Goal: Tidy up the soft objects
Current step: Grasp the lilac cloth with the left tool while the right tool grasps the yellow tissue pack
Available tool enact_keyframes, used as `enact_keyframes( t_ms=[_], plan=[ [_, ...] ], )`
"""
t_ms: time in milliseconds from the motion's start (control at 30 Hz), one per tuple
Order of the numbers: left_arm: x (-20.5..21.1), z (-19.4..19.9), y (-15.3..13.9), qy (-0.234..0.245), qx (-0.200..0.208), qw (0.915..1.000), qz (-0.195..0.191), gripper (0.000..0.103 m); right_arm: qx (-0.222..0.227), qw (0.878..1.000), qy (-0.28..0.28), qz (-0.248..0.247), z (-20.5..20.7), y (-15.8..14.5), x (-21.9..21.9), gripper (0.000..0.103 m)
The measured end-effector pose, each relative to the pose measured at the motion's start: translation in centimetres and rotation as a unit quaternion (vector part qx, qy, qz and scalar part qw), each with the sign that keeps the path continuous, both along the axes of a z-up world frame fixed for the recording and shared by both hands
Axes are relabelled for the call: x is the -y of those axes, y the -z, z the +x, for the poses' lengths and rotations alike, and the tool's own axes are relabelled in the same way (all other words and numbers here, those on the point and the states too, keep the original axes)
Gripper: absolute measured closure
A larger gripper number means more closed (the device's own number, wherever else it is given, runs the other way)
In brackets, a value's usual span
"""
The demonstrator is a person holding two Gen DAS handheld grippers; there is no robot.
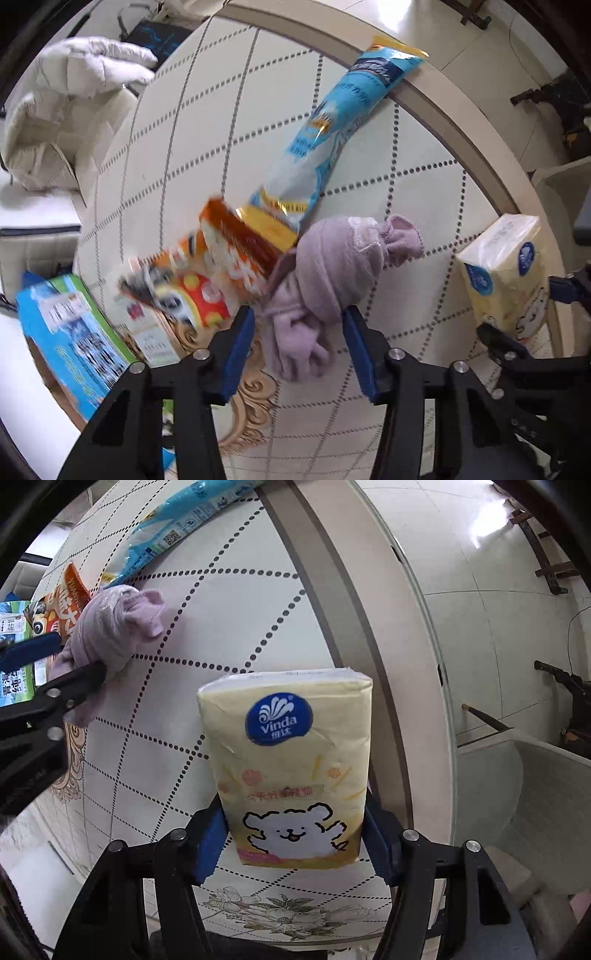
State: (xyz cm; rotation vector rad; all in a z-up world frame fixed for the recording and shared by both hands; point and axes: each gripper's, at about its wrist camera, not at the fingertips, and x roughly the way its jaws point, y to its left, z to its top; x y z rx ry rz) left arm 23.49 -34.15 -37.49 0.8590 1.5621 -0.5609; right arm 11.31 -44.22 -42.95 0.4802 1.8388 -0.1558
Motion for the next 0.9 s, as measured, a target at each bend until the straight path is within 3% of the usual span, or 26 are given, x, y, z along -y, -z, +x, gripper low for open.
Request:
enact_keyframes(
  t_ms=[133,267,467,533,567,667,800,900],
  plan=[
    [-2.1,-0.7,-1.2,-0.025,0.011,0.9996,-0.012,0.056,-0.004,1.000,-0.016,0.012,-0.5,0.1,-0.7,0.035],
    [-2.7,-1.9,-1.5,-0.022,-0.007,0.9992,-0.032,0.053,-0.002,0.999,-0.022,0.029,-0.6,0.2,-1.4,0.035],
    [0.1,-3.4,1.9,0.022,0.002,0.9997,-0.008,0.053,-0.005,0.999,-0.020,0.027,-0.5,0.6,-1.2,0.035],
    [0.4,-3.2,2.6,0.009,-0.003,0.9999,-0.012,0.054,-0.007,0.999,-0.006,0.033,-0.4,0.7,-0.8,0.036],
    [0.2,-3.0,2.9,-0.003,-0.008,0.9999,-0.010,0.063,-0.006,0.999,-0.005,0.033,-0.3,0.6,-0.8,0.036],
    [0.2,-3.4,2.2,-0.035,-0.018,0.9988,-0.031,0.074,-0.001,1.000,0.002,0.016,-0.5,0.1,-0.3,0.037],
    [-2.9,-4.0,1.5,-0.109,-0.046,0.9911,-0.061,0.077,0.008,1.000,0.012,0.014,-1.0,-0.8,-0.1,0.037],
    [-5.9,-4.9,0.8,-0.168,-0.057,0.9802,-0.087,0.078,0.019,1.000,0.017,0.014,-1.8,-1.9,-0.3,0.037]
  ],
)
